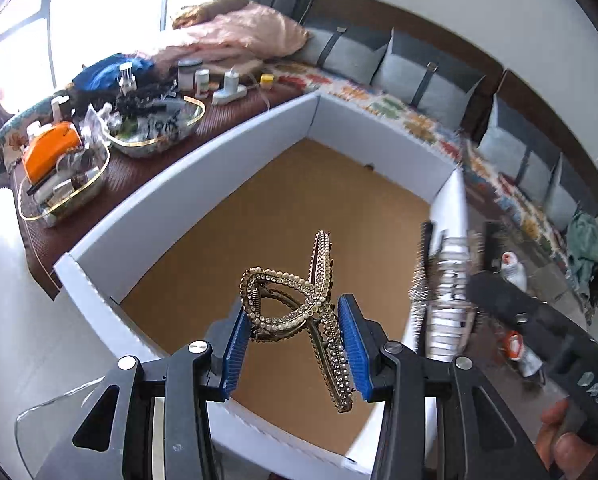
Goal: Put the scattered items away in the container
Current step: 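Carry both held clips over the white cardboard box, then open the left tool dropping the gold clip into the box while the right tool releases the bow clip, then move both open tools back toward the items on the table, then grasp the clear plastic cartoon-print box with the right tool, then grasp the white knit glove with the left tool while the right tool holds the plastic box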
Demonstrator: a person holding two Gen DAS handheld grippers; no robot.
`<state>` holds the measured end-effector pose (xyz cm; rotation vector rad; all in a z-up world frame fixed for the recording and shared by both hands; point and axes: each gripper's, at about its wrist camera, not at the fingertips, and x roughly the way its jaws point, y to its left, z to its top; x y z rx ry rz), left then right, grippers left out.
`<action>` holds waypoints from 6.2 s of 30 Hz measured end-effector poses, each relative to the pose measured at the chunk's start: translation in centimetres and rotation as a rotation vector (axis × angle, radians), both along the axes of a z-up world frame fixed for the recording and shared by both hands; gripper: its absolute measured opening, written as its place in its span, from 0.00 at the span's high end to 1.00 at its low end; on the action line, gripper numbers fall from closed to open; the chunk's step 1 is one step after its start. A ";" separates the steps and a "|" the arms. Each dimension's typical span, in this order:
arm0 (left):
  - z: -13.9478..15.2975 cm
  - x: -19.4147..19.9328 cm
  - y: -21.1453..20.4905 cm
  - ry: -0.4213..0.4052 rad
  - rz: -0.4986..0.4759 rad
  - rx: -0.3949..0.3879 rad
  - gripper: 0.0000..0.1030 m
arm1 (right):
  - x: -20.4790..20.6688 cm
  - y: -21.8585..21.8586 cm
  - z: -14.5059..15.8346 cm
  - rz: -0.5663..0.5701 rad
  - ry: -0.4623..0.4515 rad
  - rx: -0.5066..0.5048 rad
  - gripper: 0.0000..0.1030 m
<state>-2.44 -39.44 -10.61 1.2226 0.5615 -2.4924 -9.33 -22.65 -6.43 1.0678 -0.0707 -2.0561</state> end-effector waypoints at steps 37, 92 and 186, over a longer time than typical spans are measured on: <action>-4.0 -2.8 -1.3 -0.139 -0.055 -0.097 0.56 | -2.9 -4.2 -6.1 -0.001 -0.118 0.137 0.63; -2.4 -1.2 31.8 -0.024 -0.482 -0.117 0.16 | 10.8 42.4 -10.9 -0.777 -0.146 -0.025 0.45; -8.9 -8.2 39.2 -0.118 -0.822 -0.178 0.00 | 10.8 45.2 -8.2 -0.713 0.228 0.323 0.39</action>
